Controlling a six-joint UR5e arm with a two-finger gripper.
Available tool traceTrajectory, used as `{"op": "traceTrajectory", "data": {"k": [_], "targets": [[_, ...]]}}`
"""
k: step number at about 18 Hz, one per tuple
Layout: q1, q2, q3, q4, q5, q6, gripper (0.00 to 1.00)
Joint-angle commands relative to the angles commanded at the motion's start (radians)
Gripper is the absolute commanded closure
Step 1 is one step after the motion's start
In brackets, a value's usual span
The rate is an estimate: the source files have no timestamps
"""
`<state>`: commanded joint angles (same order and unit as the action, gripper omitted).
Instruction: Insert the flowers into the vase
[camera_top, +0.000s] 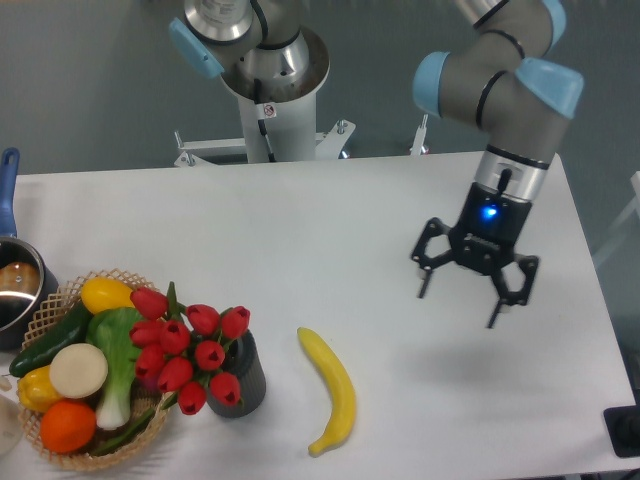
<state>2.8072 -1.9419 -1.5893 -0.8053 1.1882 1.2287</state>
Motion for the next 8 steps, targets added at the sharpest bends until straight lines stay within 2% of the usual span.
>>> {"op": "traceTrajectory", "data": {"k": [4,5,8], "targets": [[-0.066,-0.044,0.067,-0.145,0.244,0.008,0.0],[-0.092,-0.061,0.078,-0.164,0.317,0.008,0.0],[-0.104,-0.065,0.071,-0.16,0.337,0.006,0.0]]}}
